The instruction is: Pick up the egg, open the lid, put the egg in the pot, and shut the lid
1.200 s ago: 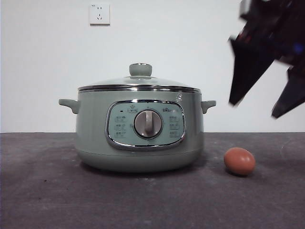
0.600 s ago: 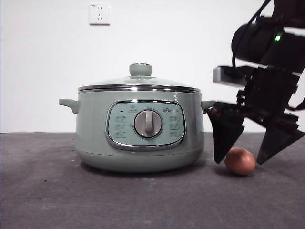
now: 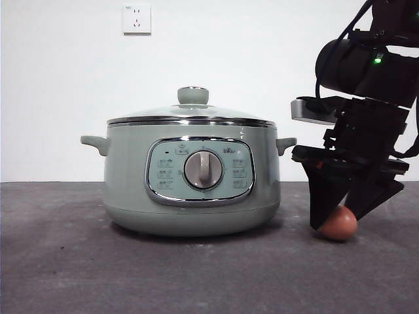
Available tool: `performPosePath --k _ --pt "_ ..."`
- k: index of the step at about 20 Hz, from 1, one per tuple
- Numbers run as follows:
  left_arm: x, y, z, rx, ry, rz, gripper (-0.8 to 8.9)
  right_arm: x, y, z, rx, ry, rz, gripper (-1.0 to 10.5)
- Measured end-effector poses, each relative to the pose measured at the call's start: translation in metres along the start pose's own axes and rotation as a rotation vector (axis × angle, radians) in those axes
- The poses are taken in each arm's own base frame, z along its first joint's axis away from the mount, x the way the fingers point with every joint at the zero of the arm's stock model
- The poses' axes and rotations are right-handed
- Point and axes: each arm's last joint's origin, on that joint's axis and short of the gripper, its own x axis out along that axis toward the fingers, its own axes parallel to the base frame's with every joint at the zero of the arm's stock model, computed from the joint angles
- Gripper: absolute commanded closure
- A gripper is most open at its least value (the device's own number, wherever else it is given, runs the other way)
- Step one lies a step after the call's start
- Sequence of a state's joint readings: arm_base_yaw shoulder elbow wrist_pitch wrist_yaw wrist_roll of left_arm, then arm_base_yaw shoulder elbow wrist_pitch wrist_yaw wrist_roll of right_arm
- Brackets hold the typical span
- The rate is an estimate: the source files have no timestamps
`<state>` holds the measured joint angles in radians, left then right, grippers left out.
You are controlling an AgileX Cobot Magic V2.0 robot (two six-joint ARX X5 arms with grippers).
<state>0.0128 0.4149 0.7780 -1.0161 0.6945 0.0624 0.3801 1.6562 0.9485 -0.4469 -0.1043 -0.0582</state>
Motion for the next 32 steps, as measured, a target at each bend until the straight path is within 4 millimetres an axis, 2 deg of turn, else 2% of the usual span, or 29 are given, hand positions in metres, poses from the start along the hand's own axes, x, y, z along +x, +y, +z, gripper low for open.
performPosePath --k 1,3,5,9,11,14,18,20,23,26,29,32 --pt "0.001 0.001 0.001 -0.003 0.002 0.026 2.47 -0.003 0.0 -0.001 0.004 0.006 0.0 9.6" --pt "0.005 0.006 0.008 0.003 -0.011 0.039 2.47 -0.025 0.003 -0.001 0.006 -0.031 -0.002 9.6" --pt "0.011 0.012 0.022 0.008 -0.021 0.04 2.47 -0.063 0.007 -0.005 -0.001 -0.109 -0.006 9.6" --pt "0.024 0.017 0.072 0.081 -0.068 0.016 2.48 -0.136 0.016 -0.022 -0.021 -0.301 -0.016 9.6" --pt "0.038 0.019 0.096 0.113 -0.061 0.018 2.48 -0.163 0.019 -0.033 -0.028 -0.393 -0.021 9.6" --pt "0.075 0.018 0.129 0.17 -0.038 0.021 2.48 -0.192 0.023 -0.049 -0.028 -0.492 -0.023 9.6" --pt "0.128 0.002 0.166 0.255 -0.046 0.035 2.48 -0.212 0.026 -0.067 -0.021 -0.546 -0.022 9.6" --pt "0.157 -0.003 0.178 0.274 -0.028 0.036 2.48 -0.217 0.027 -0.073 -0.019 -0.555 -0.021 9.6" --pt "0.202 -0.005 0.184 0.284 0.033 0.039 2.48 -0.22 0.028 -0.077 -0.02 -0.566 -0.021 9.6" --pt "0.239 0.0 0.178 0.282 0.085 0.034 2.49 -0.221 0.028 -0.077 -0.02 -0.567 -0.022 9.6" --pt "0.257 0.006 0.169 0.277 0.128 0.08 2.49 -0.221 0.028 -0.077 -0.02 -0.567 -0.022 9.6" --pt "0.261 0.008 0.168 0.286 0.131 0.089 2.52 -0.221 0.028 -0.077 -0.02 -0.567 -0.021 9.6"
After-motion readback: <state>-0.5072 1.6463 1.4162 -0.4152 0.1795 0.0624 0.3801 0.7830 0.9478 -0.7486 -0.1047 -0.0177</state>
